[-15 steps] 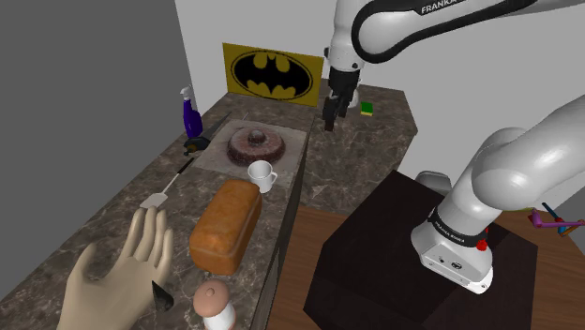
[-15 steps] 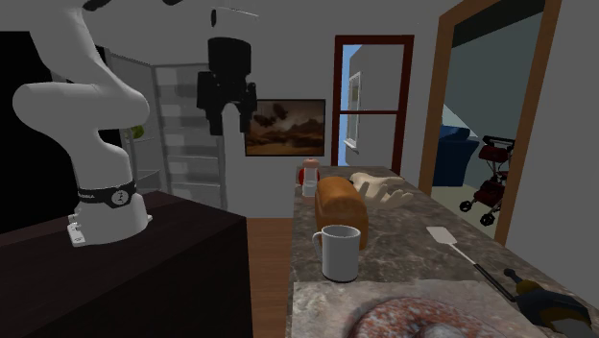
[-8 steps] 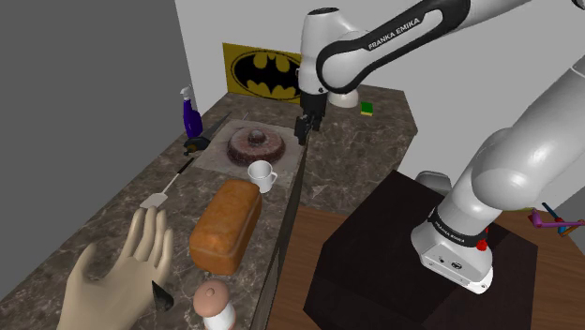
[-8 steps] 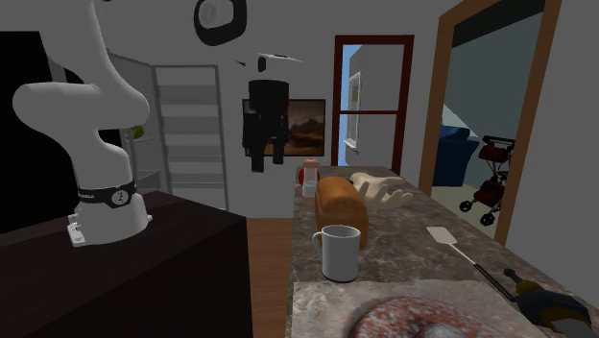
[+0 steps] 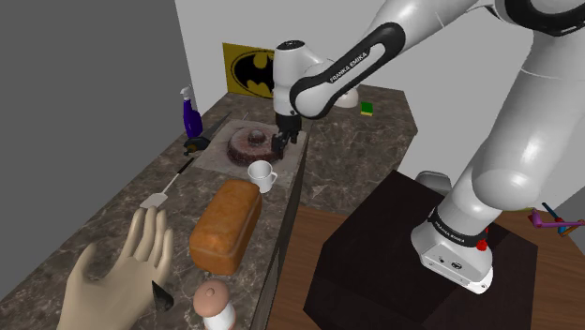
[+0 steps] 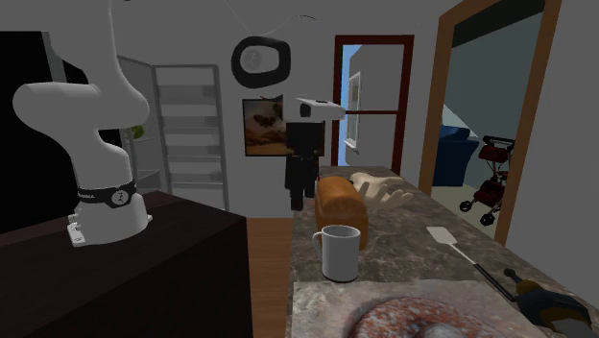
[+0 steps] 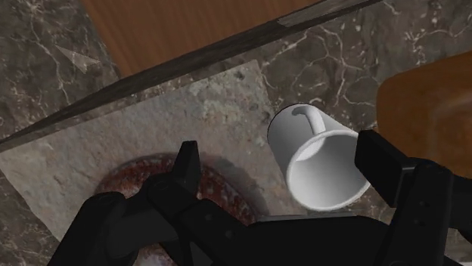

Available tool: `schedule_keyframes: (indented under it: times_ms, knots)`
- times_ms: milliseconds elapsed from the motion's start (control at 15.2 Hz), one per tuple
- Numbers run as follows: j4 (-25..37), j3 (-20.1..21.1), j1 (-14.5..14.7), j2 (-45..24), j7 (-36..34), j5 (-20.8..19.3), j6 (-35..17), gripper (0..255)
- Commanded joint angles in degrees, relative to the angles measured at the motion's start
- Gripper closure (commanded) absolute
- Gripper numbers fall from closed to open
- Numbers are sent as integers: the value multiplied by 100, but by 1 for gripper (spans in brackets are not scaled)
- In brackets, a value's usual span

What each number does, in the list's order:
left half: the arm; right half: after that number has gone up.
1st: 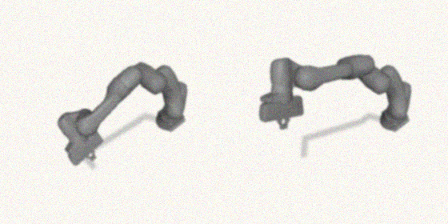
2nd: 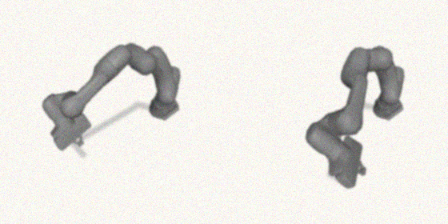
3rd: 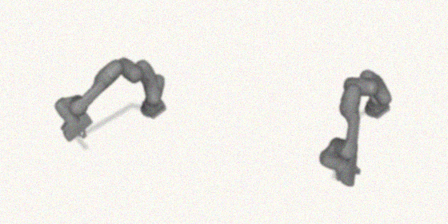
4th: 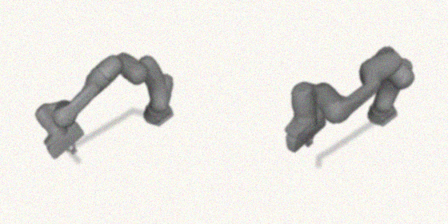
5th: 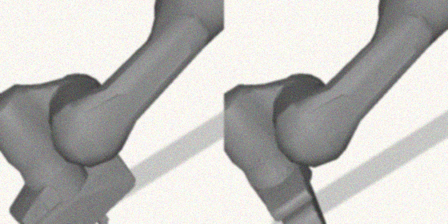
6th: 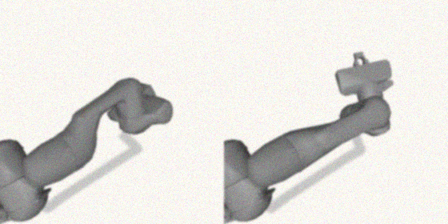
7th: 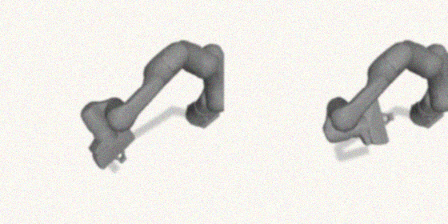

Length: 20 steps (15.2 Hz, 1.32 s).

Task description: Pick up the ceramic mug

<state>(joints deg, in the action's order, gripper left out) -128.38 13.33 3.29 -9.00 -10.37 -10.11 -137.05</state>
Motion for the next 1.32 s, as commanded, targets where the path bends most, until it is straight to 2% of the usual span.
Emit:
schedule_keyframes:
  times_ms: [0,396,990,1056,1254]
  knots:
    - [374,-29,83,-505,-202,-254,-124,0]
    - [1397,-222,388,-1730,-575,-773,-326,0]
    - [1438,-356,480,-2185,-744,-964,-729,0]
    - [1435,-356,478,-2184,-741,-964,-731,255]
    - [1441,-355,478,-2184,-740,-963,-725,255]
